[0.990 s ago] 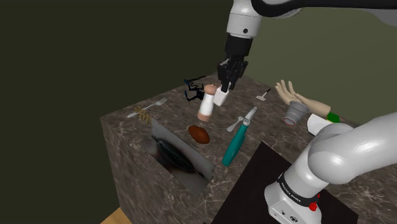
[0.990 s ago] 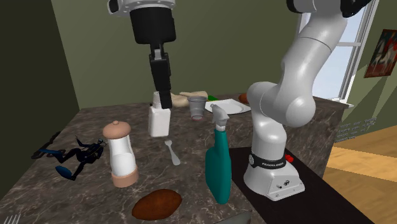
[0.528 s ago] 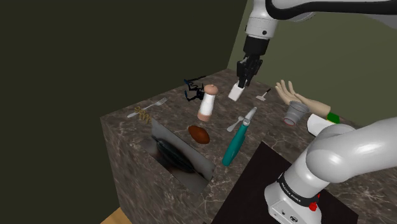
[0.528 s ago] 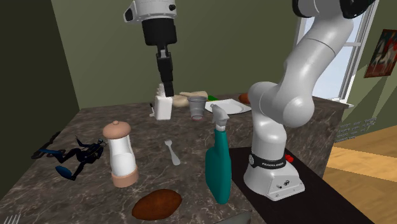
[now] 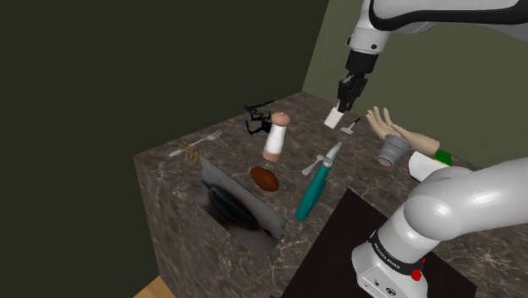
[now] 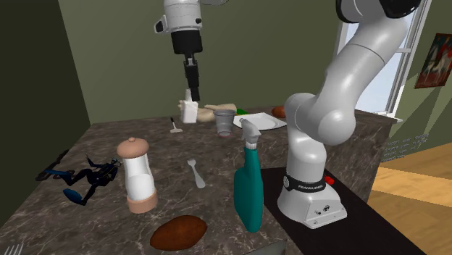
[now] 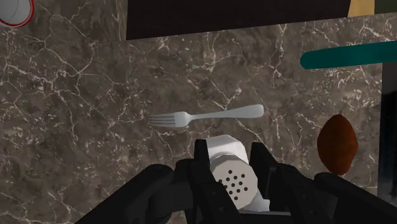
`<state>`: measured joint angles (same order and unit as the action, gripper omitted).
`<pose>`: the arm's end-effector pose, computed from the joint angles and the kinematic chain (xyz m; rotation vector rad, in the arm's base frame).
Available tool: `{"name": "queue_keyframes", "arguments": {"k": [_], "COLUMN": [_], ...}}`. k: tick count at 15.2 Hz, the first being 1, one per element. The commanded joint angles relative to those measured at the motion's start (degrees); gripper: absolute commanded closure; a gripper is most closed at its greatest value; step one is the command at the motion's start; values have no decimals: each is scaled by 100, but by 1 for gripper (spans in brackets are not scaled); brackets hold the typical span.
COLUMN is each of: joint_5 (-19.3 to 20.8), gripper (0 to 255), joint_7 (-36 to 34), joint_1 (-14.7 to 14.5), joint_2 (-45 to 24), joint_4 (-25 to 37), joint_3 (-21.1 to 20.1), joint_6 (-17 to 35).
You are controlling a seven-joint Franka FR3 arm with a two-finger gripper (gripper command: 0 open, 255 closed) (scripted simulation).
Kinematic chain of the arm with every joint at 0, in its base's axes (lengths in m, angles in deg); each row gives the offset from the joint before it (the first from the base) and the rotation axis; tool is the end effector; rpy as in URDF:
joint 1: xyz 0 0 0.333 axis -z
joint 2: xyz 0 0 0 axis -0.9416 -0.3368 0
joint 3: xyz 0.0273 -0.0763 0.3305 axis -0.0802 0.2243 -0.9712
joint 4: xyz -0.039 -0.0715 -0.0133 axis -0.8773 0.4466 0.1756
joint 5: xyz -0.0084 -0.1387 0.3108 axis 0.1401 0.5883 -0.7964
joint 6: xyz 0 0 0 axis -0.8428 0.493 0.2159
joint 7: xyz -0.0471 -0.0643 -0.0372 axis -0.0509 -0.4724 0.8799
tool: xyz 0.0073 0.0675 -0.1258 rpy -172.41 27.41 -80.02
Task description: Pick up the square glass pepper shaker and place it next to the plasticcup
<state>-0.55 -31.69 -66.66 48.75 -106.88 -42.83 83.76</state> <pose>0.2820 -0.0552 0.5409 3.1372 0.0717 -0.1429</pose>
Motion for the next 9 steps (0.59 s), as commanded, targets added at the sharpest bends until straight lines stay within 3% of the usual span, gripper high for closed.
{"name": "queue_keyframes", "arguments": {"k": [1, 9], "joint_5": [142, 630], "gripper": [255, 255], "joint_7": [271, 1386], "joint_1": [98, 456], "joint_2": [-79, -606], "joint_4": [107, 596], "joint_3": [215, 1131], "joint_6": [-16, 121]}}
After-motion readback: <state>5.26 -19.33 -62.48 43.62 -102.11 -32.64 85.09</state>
